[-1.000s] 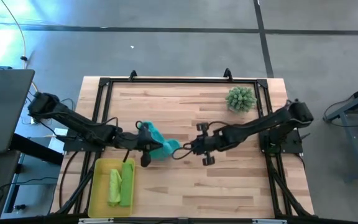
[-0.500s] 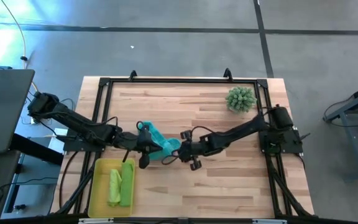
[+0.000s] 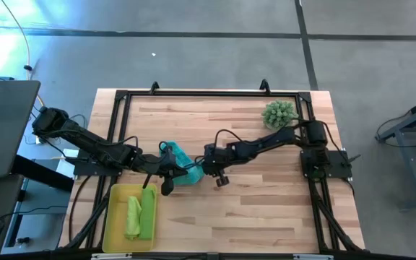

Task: Roll microfiber towels into tight, uniform cylinder then place into a basket
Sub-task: Fold the blue microfiber towel

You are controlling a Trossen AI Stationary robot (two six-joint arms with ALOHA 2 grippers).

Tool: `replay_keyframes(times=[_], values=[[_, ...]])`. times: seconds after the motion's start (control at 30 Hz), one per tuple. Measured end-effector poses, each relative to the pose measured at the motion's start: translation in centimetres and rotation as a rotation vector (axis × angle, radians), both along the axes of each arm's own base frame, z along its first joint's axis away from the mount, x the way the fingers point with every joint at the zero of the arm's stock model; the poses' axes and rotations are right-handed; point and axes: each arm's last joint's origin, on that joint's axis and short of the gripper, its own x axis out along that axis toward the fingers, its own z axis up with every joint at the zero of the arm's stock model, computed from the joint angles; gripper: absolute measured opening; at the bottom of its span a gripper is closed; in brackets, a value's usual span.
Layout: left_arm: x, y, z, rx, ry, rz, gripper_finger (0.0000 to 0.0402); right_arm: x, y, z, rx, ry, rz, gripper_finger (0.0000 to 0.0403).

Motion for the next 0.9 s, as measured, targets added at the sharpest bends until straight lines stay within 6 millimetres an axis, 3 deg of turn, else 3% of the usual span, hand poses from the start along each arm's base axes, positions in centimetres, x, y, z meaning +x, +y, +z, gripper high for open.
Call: replay_keyframes(times=[0.33, 0.47, 0.63, 0.9], values=[[0.0, 0.0, 0.0, 0.008, 0.0, -0.001, 0.0001, 0.3, -1.0, -1.5, 0.01, 0.033, 0.004, 0.011], [0.0, 0.0, 0.0, 0.006, 0.0, -0.002, 0.0001, 0.2, -1.3, -1.7, 0.03, 0.046, -0.015, 0.0079], [0.0, -0.1, 0.0, -0.006, 0.002, -0.019, 0.0001, -0.1, -1.1, -1.9, 0.051, 0.092, -0.015, 0.0011], [-0.4, -0.1, -0.7, -0.033, 0.087, -0.057, 0.0035, -0.9, 0.2, -1.3, 0.12, 0.147, -0.037, 0.0002]])
